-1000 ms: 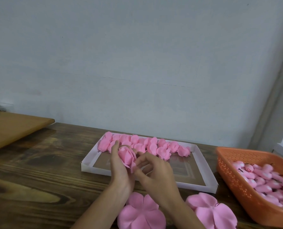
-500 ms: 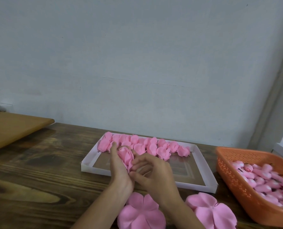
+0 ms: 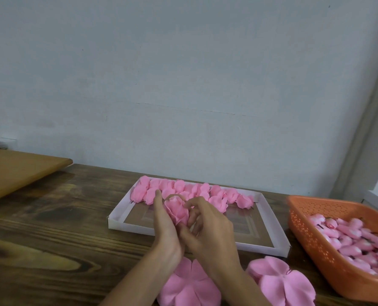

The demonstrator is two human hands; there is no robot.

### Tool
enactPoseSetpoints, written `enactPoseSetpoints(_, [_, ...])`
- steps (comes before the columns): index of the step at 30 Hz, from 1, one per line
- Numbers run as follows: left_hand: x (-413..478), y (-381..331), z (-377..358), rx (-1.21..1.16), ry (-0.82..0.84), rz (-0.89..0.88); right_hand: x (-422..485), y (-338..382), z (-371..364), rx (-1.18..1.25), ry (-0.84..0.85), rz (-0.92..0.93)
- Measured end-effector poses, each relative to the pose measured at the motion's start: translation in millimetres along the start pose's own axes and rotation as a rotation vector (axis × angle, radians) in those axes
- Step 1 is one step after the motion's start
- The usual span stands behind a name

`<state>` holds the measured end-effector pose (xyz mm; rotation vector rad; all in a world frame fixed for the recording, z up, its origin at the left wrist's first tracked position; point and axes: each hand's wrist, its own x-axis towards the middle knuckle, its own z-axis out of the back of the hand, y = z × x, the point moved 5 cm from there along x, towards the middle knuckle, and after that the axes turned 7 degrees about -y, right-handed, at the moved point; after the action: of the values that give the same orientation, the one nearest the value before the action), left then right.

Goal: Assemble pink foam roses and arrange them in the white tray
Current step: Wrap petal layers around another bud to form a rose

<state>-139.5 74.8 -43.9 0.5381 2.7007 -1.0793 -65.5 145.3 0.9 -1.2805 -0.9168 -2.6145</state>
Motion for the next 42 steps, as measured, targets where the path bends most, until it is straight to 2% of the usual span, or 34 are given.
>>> enactPoseSetpoints(8, [2, 2, 1, -0.045, -0.015, -0.019, -1, -4, 0, -0.07, -0.026, -0.004])
enactPoseSetpoints(17, [7, 7, 9, 0.053, -0.055, 0.001, 1, 4, 1, -0.109, 0.052, 0.065])
enactPoseSetpoints(21, [10, 7, 8, 0.017, -0.04, -0.002, 1, 2, 1, -0.098, 0.045, 0.05])
enactPoseSetpoints(29, [14, 6, 2, 0.011, 0.092, -0.078, 4, -5, 4, -0.084, -0.03, 0.011])
enactPoseSetpoints(37, [18, 3, -4, 0.191, 0.217, -0.168, 16, -13, 14, 0.066, 0.142, 0.074])
enactPoseSetpoints(42, [17, -2, -5, 0.349, 0.309, -0.097, 18, -21, 17, 0.073, 0.135, 0.062])
